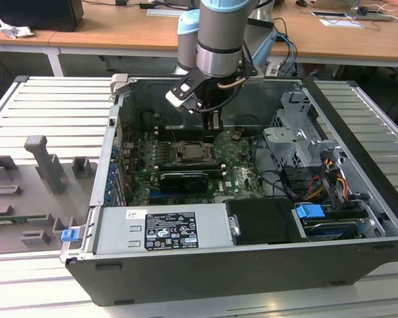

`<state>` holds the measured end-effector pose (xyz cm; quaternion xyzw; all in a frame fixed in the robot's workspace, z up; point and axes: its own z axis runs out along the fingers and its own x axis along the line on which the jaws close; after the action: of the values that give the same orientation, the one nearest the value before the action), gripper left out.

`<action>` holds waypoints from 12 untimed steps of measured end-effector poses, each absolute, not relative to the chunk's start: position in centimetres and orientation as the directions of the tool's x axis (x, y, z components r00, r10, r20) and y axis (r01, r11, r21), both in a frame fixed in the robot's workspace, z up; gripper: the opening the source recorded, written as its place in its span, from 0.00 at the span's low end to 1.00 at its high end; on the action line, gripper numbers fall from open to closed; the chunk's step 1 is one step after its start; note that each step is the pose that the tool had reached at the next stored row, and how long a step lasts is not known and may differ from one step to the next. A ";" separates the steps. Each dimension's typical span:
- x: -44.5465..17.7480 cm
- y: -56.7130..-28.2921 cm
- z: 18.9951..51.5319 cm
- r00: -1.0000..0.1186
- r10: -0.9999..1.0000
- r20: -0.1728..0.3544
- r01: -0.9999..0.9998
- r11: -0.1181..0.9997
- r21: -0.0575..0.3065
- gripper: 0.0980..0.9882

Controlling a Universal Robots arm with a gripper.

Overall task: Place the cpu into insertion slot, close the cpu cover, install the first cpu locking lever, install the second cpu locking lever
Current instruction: 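Close the cpu cover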

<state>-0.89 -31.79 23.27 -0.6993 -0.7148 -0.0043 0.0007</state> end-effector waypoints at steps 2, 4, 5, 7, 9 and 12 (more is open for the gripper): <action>-1.8 -31.8 23.1 -0.022 1.000 0.007 1.000 0.022 0.012 0.01; -2.6 -31.8 23.1 -0.023 1.000 0.007 1.000 0.023 0.012 0.01; -2.8 -31.8 23.0 -0.024 1.000 0.007 1.000 0.024 0.012 0.01; -3.2 -31.8 22.9 -0.025 1.000 0.007 1.000 0.025 0.012 0.01; -3.6 -31.8 22.5 -0.026 1.000 0.007 1.000 0.026 0.012 0.01; -4.6 -31.8 21.9 -0.030 1.000 0.008 0.999 0.030 0.012 0.01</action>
<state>-4.61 -31.83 21.93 -0.6963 -0.7177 -0.0072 -0.0012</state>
